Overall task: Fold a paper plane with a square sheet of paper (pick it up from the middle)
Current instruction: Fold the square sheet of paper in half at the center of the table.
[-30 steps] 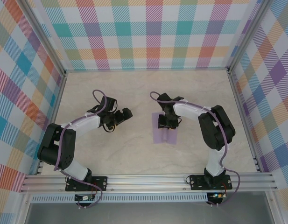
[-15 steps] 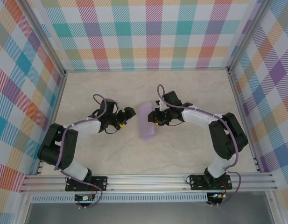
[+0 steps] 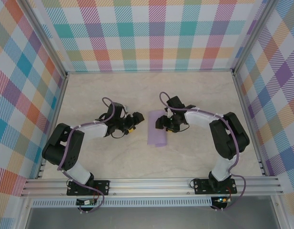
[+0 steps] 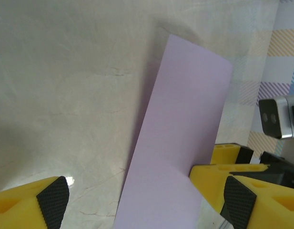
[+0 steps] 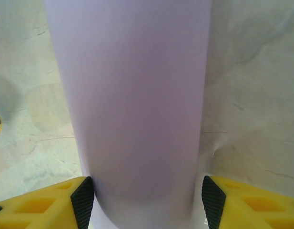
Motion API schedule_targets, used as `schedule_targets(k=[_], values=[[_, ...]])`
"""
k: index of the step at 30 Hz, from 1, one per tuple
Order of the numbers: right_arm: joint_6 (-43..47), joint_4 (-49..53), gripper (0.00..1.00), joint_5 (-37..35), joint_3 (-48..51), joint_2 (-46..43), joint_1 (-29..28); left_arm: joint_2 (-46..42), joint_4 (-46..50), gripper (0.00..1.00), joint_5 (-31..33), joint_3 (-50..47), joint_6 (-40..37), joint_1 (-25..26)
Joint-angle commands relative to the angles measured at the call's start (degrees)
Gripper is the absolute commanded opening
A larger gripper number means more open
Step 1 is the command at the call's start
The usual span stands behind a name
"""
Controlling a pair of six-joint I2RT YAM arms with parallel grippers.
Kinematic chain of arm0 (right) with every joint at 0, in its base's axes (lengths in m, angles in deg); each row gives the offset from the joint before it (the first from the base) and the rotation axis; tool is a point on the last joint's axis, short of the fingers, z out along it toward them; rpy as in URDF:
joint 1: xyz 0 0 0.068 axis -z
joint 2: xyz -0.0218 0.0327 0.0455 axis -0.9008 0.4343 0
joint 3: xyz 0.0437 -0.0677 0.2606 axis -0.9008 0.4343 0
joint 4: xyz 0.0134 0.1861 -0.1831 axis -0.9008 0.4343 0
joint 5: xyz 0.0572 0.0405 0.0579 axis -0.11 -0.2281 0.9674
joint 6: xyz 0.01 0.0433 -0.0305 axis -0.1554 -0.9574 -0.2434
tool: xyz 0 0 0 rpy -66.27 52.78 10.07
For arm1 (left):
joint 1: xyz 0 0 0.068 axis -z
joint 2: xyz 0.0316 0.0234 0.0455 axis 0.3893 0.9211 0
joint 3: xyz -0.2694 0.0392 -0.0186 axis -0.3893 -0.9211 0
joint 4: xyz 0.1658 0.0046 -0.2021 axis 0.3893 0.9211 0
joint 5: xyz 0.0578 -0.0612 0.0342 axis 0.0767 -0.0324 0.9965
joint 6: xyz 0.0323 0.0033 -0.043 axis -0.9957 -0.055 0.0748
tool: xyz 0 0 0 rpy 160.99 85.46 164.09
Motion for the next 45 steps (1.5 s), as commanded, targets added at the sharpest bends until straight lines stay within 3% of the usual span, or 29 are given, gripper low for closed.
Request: schedule_targets(k=[1,10,17,45], values=[[2.04,1.80,0.63,-0.67,-0.34,-1.72,1.06,1.85,-2.14,0.84,-2.70,1.13,0.35,1.68],[3.72,1.87,0.53,1.03,2.25,-3.41,3.18,5.10,-3.60,0.63,-3.55,3.70,0.86,5.04],[8.99,7.18,0.50,0.24,0.15,0.12,3.37,7.26,-2.42,0.56,-0.80,6.11,1.10,6.73],[4.61,11.66,0.49,-5.14,-2.37,8.78,4.86,8.19,1.32,0.47,8.78,8.31,1.76,7.99]])
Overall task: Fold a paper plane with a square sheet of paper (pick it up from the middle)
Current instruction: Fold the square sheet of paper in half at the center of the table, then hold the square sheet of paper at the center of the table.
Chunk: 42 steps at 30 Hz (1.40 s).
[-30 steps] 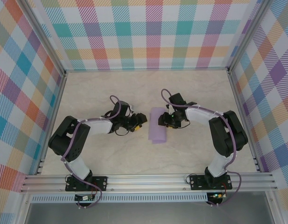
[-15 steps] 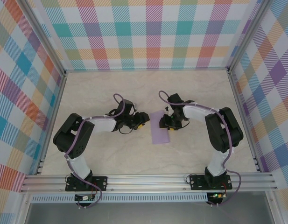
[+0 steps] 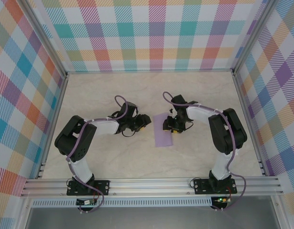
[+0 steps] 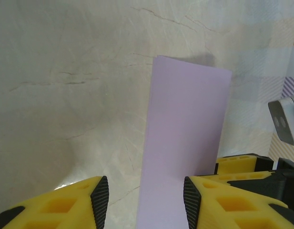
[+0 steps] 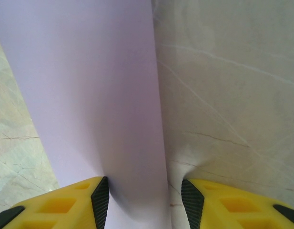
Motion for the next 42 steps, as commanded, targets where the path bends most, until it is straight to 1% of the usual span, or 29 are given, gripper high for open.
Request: schedule_targets(k=[1,6,13,17,27,36,42], values=[[-0.09,1.68,0.49,-4.41,1.17,4.74,0.57,-0.98,1.36,0.47,1.63,0.49,0.45,1.10],[1.44,2.81,0.50,-5.37,0.68,5.90,0.50,-1.46,1.60,0.46,2.47,0.22,0.44,1.10],[2.38,3.43,0.50,-6.87,0.55,7.22,0.49,-2.97,2.37,0.45,5.84,-1.22,0.72,1.10],[2.78,3.26,0.50,-7.40,0.64,7.65,0.50,-2.89,2.02,0.44,4.96,-0.91,0.61,1.12],[4.35,3.87,0.50,-8.38,-0.83,9.05,0.49,-0.81,0.48,0.42,0.43,0.88,-0.21,1.37],[5.27,4.69,0.52,-8.55,-2.08,10.65,0.36,-0.21,1.16,0.40,0.40,1.62,-0.44,1.72],[5.47,5.02,0.51,-9.06,-2.52,11.36,0.39,0.29,1.02,0.38,-0.49,2.17,-0.51,1.81]])
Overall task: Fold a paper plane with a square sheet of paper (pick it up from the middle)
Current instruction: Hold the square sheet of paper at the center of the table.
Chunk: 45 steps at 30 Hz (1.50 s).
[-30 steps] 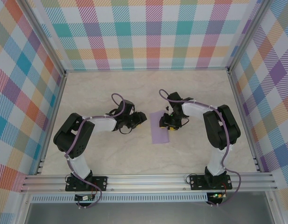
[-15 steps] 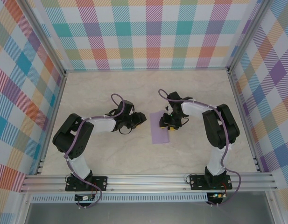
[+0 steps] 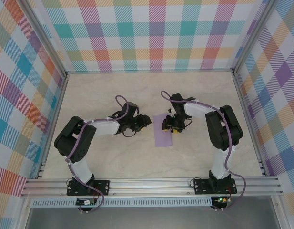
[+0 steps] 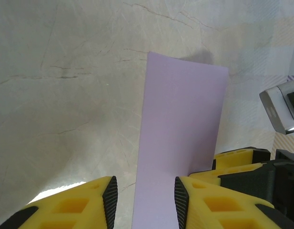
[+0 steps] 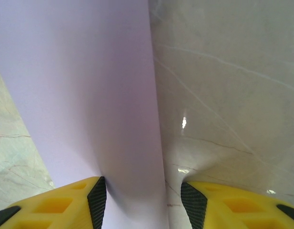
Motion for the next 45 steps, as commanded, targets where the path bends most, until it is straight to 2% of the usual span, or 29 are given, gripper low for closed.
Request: schedule_targets(k=[1,14,25,29,45], values=[[2.50,-1.74,0.51,-9.23,3.18,7.18,0.27,1.11,-0.14,0.37,-1.92,1.77,-0.63,0.91],[3.20,-1.34,0.50,-10.00,2.37,8.33,0.31,6.34,1.32,0.27,-8.05,7.40,-2.97,3.06],[3.20,-1.61,0.50,-9.64,2.21,8.96,0.29,10.33,2.74,0.17,-8.18,9.66,-3.14,3.44],[3.32,-1.43,0.47,-9.67,2.12,9.14,0.32,10.64,2.51,0.16,-8.38,9.67,-3.12,3.42],[2.59,-1.03,0.51,-9.41,1.33,10.01,0.31,10.21,1.70,0.16,-8.60,9.18,-3.28,3.50]])
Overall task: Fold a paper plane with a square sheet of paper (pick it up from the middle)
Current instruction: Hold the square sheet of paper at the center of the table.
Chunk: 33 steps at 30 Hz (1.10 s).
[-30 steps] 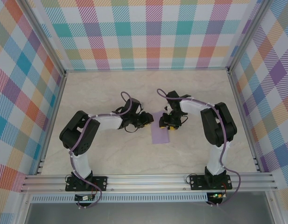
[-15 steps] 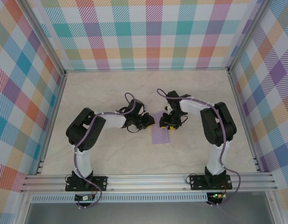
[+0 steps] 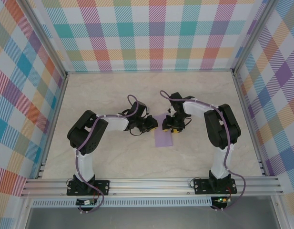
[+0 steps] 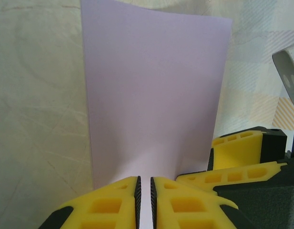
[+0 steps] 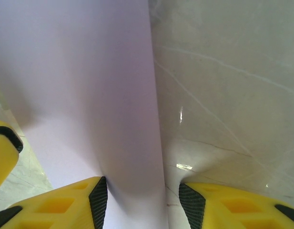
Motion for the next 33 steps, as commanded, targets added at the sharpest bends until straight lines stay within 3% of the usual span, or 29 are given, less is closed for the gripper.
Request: schedule_targets(k=[1,22,33], values=[[1.30,-4.09,0.51,-9.30,3.85,7.90,0.31,0.11,0.14,0.15,-1.12,0.62,-1.10,0.51],[1.48,-4.07,0.51,-9.47,3.80,8.27,0.32,2.51,2.87,0.12,-0.64,0.83,-2.00,0.51],[0.25,-3.85,0.51,-6.04,3.35,1.61,0.31,4.10,18.61,0.09,4.47,1.90,-5.81,0.55]])
